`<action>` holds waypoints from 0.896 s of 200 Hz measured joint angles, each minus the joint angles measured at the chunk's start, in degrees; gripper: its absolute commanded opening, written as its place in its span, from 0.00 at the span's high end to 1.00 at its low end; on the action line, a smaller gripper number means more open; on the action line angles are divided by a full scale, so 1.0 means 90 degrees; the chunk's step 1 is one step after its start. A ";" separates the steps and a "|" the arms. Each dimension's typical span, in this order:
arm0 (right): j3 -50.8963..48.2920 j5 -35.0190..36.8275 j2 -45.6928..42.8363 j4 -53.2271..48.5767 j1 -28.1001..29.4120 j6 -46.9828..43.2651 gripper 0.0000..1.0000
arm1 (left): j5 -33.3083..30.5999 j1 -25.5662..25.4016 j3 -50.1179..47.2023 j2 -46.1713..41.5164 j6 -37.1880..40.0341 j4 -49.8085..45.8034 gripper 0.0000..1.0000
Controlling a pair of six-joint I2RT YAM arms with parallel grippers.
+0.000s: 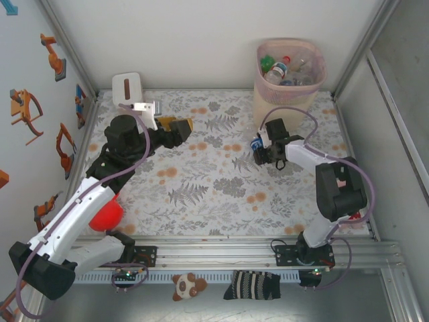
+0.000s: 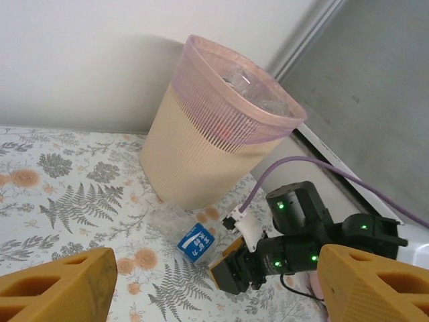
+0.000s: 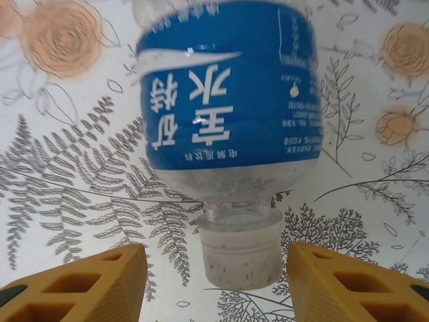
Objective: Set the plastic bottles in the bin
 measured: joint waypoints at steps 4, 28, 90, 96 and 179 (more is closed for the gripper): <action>0.0010 0.0010 0.0034 -0.0022 -0.0002 0.0000 0.43 | 0.0000 0.0000 0.0000 0.0000 -0.0002 0.0000 0.22; 0.0170 0.0049 0.0228 -0.0168 -0.0002 -0.0022 0.44 | 0.0000 0.0000 0.0000 0.0002 -0.0027 0.0002 0.22; 0.0483 0.0126 0.0427 -0.0284 -0.0002 -0.0070 0.52 | 0.0000 0.0036 0.0000 0.0002 -0.0046 0.0005 0.22; 0.0525 0.0126 0.0457 -0.0284 -0.0002 -0.0073 0.53 | 0.0000 0.0036 0.0000 0.0002 -0.0046 0.0005 0.22; 0.0787 0.0136 0.0780 -0.0532 -0.0002 -0.0148 0.59 | -0.0002 0.0078 0.0000 0.0002 -0.0095 0.0005 0.22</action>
